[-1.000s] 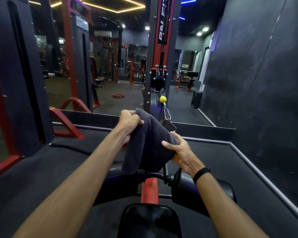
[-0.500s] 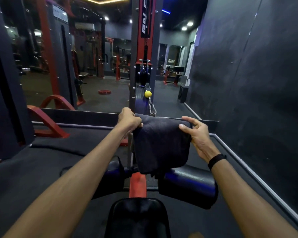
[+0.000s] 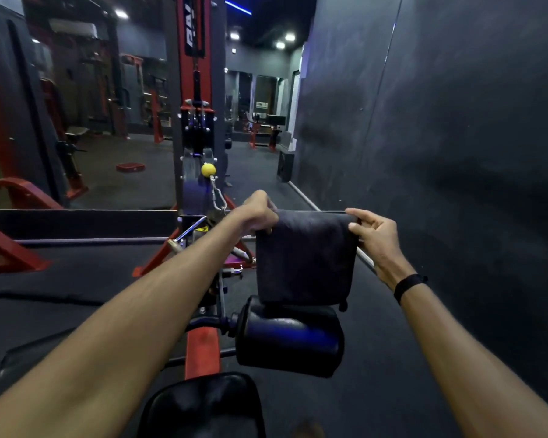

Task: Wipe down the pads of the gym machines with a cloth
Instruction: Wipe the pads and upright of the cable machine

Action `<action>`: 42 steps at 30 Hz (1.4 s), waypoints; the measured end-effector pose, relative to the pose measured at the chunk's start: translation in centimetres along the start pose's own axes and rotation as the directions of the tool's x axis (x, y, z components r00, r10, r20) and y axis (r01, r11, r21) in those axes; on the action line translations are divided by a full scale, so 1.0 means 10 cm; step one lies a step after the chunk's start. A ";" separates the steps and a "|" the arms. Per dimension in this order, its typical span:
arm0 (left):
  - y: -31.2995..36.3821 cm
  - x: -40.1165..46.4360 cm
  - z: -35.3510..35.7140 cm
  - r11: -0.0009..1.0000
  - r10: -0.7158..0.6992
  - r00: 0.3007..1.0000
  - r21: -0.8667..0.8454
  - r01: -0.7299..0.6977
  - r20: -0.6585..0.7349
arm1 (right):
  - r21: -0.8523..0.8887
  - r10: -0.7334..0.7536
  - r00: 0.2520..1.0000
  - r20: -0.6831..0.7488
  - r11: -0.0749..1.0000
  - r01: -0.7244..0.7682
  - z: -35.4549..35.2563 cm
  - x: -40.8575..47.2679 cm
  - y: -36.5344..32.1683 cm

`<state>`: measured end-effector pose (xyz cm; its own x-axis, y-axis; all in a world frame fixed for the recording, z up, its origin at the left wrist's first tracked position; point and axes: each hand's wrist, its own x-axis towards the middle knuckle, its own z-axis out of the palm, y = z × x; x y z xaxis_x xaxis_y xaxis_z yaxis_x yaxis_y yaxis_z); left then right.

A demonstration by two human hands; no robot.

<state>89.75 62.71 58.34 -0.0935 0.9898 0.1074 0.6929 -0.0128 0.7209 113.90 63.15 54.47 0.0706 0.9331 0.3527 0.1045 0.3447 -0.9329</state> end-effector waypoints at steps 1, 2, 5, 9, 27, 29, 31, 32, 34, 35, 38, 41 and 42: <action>-0.02 0.00 0.04 0.998 0.058 0.996 0.015 -0.057 -0.074 | 0.010 -0.021 1.000 -0.010 1.000 0.021 -0.02 -0.02 0.01; -0.04 -0.03 0.08 0.992 0.130 0.982 0.027 -0.127 -0.139 | 0.023 -0.041 0.999 -0.021 0.999 0.042 -0.04 -0.04 0.02; -0.30 -0.13 0.22 0.958 0.288 0.930 0.076 -0.278 -0.227 | 0.067 -0.069 0.997 -0.028 0.995 0.070 -0.12 -0.20 0.11; -0.64 -0.21 0.41 0.971 0.213 0.960 0.149 -0.187 -0.183 | 0.007 -0.005 1.000 -0.007 1.000 0.005 -0.12 -0.38 0.35; -0.91 -0.14 0.68 0.959 0.092 0.989 -0.256 -0.120 -0.120 | -0.375 -0.206 0.977 0.055 0.902 0.212 -0.13 -0.44 0.42; -1.15 -0.32 0.77 0.987 0.048 0.999 -0.154 -0.050 -0.019 | -0.631 -0.181 0.980 0.083 0.751 0.192 -0.01 -0.50 0.59; -1.34 -0.45 0.83 0.994 0.020 1.000 -0.104 -0.019 0.006 | -0.754 -0.217 0.974 0.058 0.630 0.186 0.10 -0.54 0.73; -1.40 -0.49 0.85 0.994 0.013 1.000 -0.106 -0.013 -0.005 | -0.754 -0.220 0.973 0.067 0.628 0.194 0.16 -0.55 0.79; -1.45 -0.51 0.88 0.993 0.006 0.999 -0.118 -0.011 -0.043 | -0.732 -0.137 0.974 0.180 0.642 0.226 0.29 -0.58 0.87; -1.47 -0.52 0.88 0.992 0.000 0.998 -0.129 -0.008 -0.061 | -0.719 -0.068 0.951 0.301 0.638 0.274 0.37 -0.61 0.93; -1.49 -0.51 0.89 0.985 -0.031 0.994 -0.172 0.013 -0.106 | -0.725 0.118 0.800 0.588 0.516 0.457 0.64 -0.78 1.17; -1.55 -0.45 0.91 0.972 -0.075 0.987 -0.231 0.040 -0.144 | -0.768 0.129 0.777 0.616 0.317 0.557 0.81 -0.93 1.39; -1.55 -0.45 0.91 0.968 -0.086 0.983 -0.245 0.045 -0.160 | -0.779 0.094 0.793 0.602 0.286 0.557 0.83 -0.93 1.42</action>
<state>85.93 59.78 40.42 -0.2660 0.9518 0.1530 0.4917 -0.0026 0.8708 106.51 60.19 37.32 -0.5311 0.8343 0.1478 0.8425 0.5386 -0.0133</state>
